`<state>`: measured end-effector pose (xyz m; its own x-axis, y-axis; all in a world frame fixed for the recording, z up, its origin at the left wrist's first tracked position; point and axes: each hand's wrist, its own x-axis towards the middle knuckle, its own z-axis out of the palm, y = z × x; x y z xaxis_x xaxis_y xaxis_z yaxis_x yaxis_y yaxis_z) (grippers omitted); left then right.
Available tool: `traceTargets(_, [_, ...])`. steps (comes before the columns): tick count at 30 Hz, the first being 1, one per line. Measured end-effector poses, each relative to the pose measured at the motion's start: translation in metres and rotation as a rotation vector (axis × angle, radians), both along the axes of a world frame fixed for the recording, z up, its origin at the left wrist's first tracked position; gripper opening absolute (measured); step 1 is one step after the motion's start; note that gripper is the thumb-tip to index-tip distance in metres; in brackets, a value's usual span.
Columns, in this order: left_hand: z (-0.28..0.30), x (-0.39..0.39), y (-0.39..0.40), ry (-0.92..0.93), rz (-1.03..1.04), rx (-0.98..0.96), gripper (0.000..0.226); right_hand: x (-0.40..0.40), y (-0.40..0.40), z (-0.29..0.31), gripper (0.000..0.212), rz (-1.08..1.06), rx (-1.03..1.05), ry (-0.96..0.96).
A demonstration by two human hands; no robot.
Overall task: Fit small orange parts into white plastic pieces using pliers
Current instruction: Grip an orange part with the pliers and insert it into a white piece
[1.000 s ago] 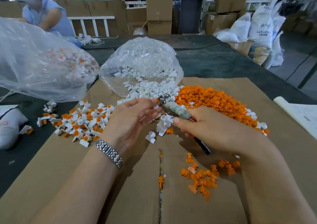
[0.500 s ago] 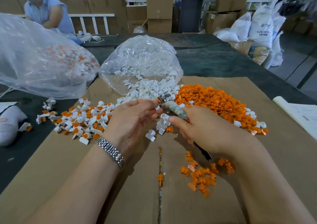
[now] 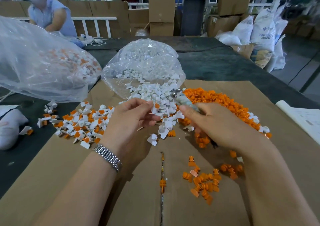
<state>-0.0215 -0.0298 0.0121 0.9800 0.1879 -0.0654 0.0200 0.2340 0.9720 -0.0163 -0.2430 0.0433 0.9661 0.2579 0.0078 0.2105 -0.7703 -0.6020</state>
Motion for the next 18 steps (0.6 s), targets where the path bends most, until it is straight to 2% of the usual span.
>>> traceTargets(2, [-0.001, -0.001, 0.006, 0.004, 0.099, 0.306, 0.013, 0.007, -0.002, -0.007, 0.05, -0.114, -0.124, -0.096])
traceTargets(4, [-0.003, 0.0, 0.016, -0.001, 0.272, 0.703, 0.012, 0.013, -0.004, -0.014, 0.046, -0.216, -0.255, -0.124])
traceTargets(6, [-0.003, 0.0, 0.027, 0.041, 0.414, 1.027, 0.011, 0.018, -0.005, -0.02, 0.051, -0.286, -0.399, -0.125])
traceTargets(8, [-0.004, 0.001, 0.034, 0.108, 0.471, 1.203, 0.012, 0.02, -0.005, -0.025, 0.058, -0.327, -0.513, -0.129])
traceTargets(9, [-0.005, 0.001, 0.035, 0.107, 0.478, 1.243, 0.016, 0.02, -0.005, -0.027, 0.06, -0.341, -0.535, -0.128])
traceTargets(11, [-0.005, 0.0, 0.03, -0.02, 0.441, 1.243, 0.018, 0.022, -0.005, -0.03, 0.062, -0.358, -0.541, -0.117])
traceTargets(13, [-0.006, -0.002, 0.02, -0.169, 0.271, 1.141, 0.011, 0.025, -0.004, -0.033, 0.063, -0.359, -0.536, -0.092])
traceTargets(16, [-0.009, -0.004, 0.008, -0.159, -0.078, 1.015, 0.017, 0.026, -0.001, -0.035, 0.064, -0.36, -0.518, -0.089])
traceTargets(18, [-0.012, -0.003, 0.004, -0.134, -0.18, 1.11, 0.026, 0.026, 0.002, -0.035, 0.056, -0.328, -0.471, -0.198])
